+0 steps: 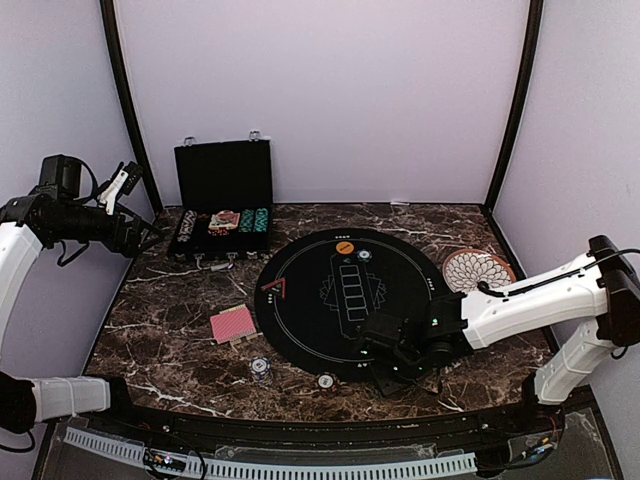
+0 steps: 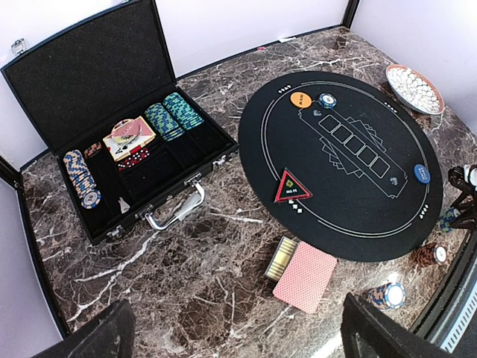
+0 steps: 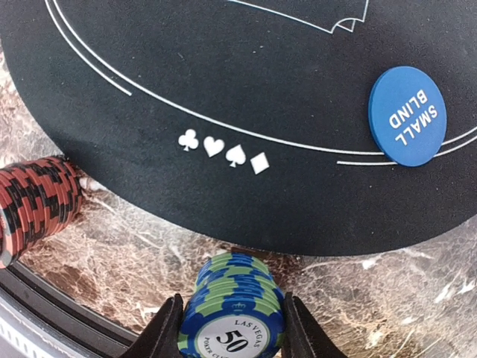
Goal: Distribute texas hold em gaming equipment
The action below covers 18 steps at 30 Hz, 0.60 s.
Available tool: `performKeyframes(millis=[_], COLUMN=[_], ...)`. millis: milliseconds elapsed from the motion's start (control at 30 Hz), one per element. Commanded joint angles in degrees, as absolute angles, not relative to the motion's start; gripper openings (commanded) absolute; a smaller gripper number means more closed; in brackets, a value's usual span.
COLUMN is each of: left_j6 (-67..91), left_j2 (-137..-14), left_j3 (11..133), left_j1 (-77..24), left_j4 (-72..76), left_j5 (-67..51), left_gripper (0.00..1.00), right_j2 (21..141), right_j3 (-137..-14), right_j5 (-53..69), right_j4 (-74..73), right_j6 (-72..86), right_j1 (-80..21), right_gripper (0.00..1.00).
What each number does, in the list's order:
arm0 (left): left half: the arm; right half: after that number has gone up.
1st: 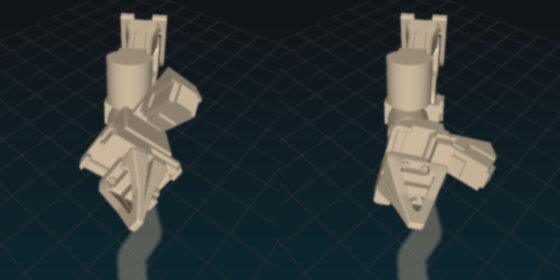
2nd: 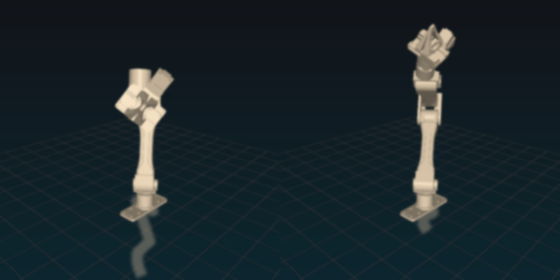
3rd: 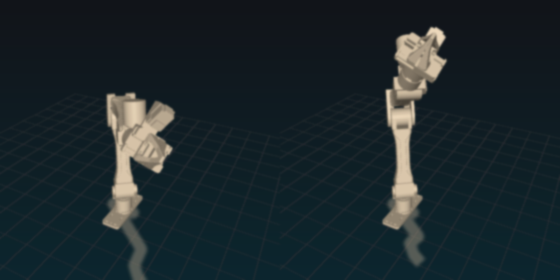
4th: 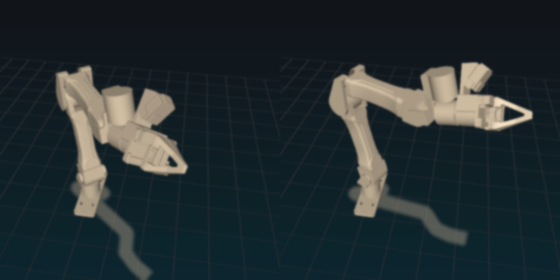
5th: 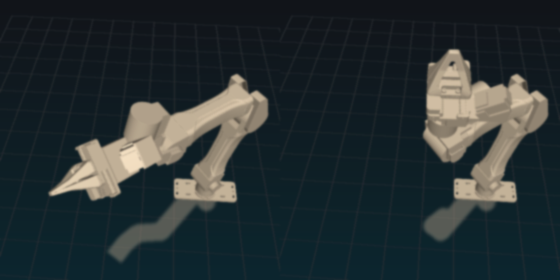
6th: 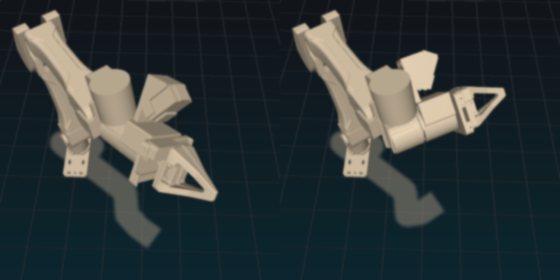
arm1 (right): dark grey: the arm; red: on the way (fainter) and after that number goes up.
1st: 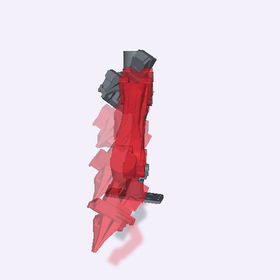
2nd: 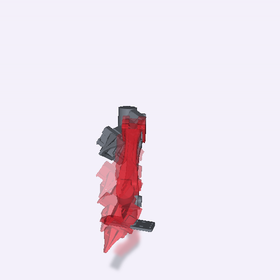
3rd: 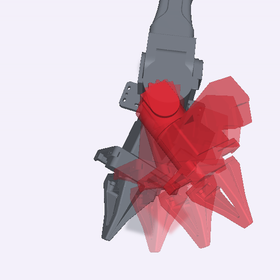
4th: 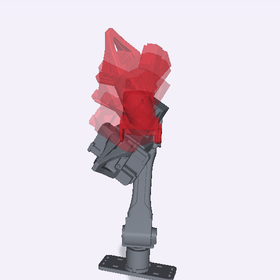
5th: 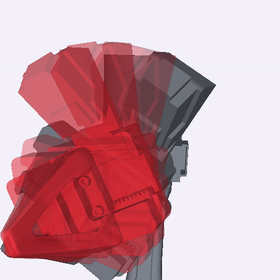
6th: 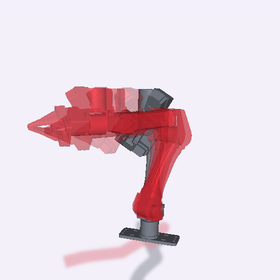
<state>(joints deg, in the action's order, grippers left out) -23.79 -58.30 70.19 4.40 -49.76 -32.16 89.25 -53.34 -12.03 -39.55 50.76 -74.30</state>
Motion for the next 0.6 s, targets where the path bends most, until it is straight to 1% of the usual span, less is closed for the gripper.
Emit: performKeyframes(millis=[0, 67, 267, 433, 567], left_j6=[-23.56, -23.56, -23.64, -23.66, -23.52], left_j2=[-58.25, -58.27, -58.19, -58.18, -58.54], left_j3=[71.54, 71.61, 71.55, 71.54, 71.5], left_j1=[4.75, 4.72, 4.75, 4.75, 4.72], left_j4=[-49.2, -49.18, -49.11, -49.06, -48.76], left_j5=[-33.27, -33.29, -33.26, -33.29, -32.98], left_gripper=[0.99, 0.99, 0.99, 0.99, 0.99], right_j2=[88.98, 88.7, 89.05, 90.2, 95.43], right_j3=[-55.49, -56.49, -61.34, -67.46, -75.35], right_j5=[-12.89, -13.34, -14.67, -16.5, -17.3], right_j4=[-41.16, -42.18, -45.82, -48.06, -48.94], right_j6=[50.71, 50.63, 50.06, 48.4, 44.01], right_j1=[-74.09, -74.18, -74.96, -74.53, -71.94], right_gripper=[0.24, 0.2, 0.12, 0.1, 0.1])
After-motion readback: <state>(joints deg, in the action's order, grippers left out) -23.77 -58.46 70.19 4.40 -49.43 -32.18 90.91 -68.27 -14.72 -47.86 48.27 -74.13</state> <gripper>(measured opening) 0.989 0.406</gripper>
